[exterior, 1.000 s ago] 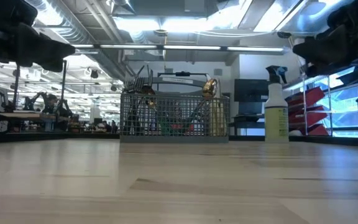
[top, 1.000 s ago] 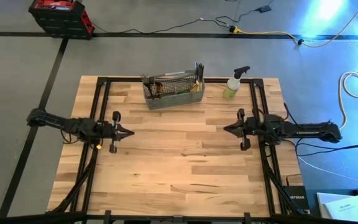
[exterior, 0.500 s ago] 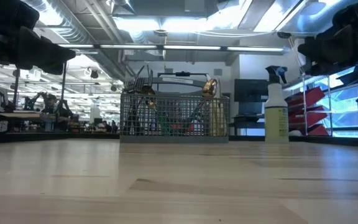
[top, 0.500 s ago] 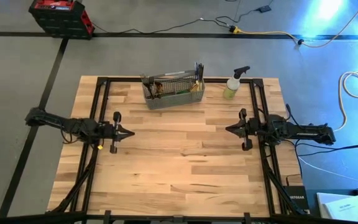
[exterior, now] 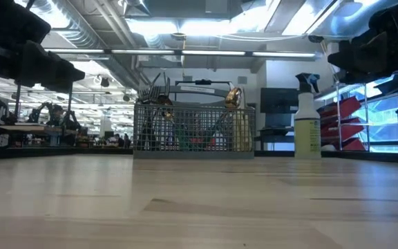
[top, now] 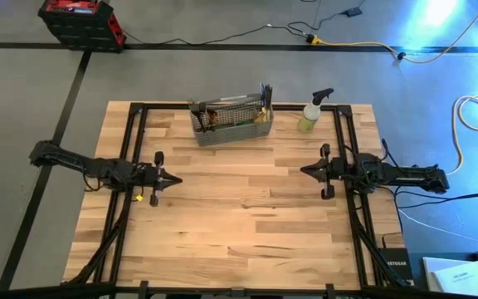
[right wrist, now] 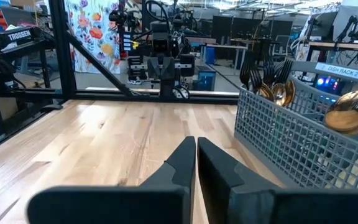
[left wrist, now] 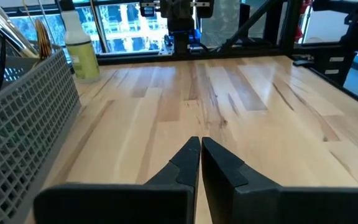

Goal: Sort silverware
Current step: Return to Home Position

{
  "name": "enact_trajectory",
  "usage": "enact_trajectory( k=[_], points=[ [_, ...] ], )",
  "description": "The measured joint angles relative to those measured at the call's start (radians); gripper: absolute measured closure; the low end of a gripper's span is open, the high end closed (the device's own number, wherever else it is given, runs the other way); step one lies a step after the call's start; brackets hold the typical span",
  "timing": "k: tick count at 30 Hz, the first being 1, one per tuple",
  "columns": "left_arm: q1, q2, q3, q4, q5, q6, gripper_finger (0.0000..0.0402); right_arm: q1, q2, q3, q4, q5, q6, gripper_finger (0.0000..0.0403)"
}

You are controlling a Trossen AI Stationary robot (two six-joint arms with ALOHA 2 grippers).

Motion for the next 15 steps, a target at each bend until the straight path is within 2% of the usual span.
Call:
enact_trajectory(
  k=[15],
  points=[
    [0.000,0.000,0.000,0.000,0.000,-0.003,0.0402,0.000,0.000,0.000,0.000,0.000,0.000,0.0402]
  ],
)
